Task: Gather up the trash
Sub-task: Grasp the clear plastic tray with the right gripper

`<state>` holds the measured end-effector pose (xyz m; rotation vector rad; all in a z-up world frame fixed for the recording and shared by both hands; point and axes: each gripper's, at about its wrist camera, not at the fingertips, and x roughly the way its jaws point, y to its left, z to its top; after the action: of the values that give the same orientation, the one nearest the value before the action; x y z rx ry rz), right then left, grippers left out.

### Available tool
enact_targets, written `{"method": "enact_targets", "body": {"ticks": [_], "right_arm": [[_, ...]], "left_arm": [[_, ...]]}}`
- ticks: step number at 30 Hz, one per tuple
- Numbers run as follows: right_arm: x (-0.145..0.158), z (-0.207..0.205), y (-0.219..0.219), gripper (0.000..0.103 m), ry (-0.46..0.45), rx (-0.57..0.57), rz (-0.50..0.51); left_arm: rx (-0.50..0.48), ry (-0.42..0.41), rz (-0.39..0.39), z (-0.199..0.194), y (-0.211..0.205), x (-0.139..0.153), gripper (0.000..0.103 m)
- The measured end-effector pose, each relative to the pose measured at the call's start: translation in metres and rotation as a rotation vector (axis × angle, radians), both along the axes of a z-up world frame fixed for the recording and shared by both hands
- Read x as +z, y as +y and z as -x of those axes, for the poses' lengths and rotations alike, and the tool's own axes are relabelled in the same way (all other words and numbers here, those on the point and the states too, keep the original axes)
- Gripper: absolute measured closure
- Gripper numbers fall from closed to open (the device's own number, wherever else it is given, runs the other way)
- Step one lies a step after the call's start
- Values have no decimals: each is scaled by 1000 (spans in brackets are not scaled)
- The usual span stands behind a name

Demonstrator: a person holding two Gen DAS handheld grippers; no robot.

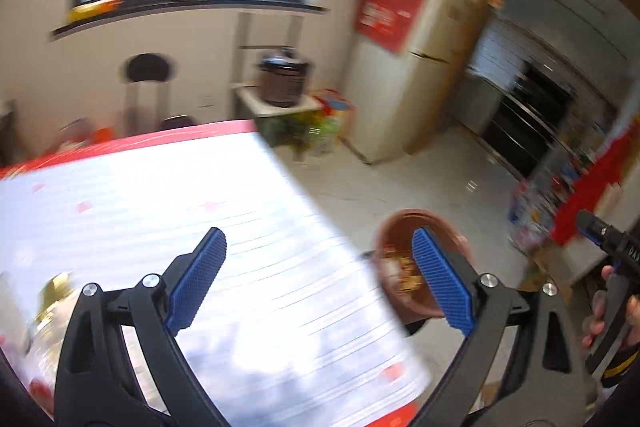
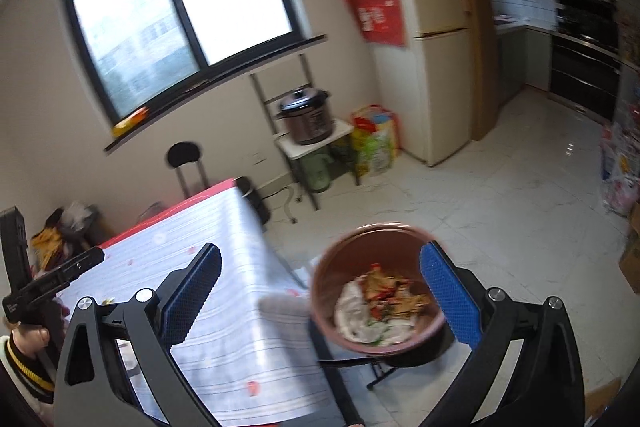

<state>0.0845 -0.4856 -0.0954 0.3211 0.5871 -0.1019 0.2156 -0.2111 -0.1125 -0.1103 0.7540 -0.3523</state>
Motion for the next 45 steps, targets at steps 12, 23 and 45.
{"method": "enact_targets", "body": {"ticks": [12, 23, 45], "right_arm": [[-15, -67, 259, 5, 72, 366, 0], [-84, -95, 437, 5, 240, 478, -13], [-165, -126, 509, 53, 513, 393, -25]], "left_arm": [[458, 85, 13, 113, 312, -10, 10], [596, 134, 8, 151, 479, -24, 11], [518, 232, 119, 151, 537, -79, 13]]}}
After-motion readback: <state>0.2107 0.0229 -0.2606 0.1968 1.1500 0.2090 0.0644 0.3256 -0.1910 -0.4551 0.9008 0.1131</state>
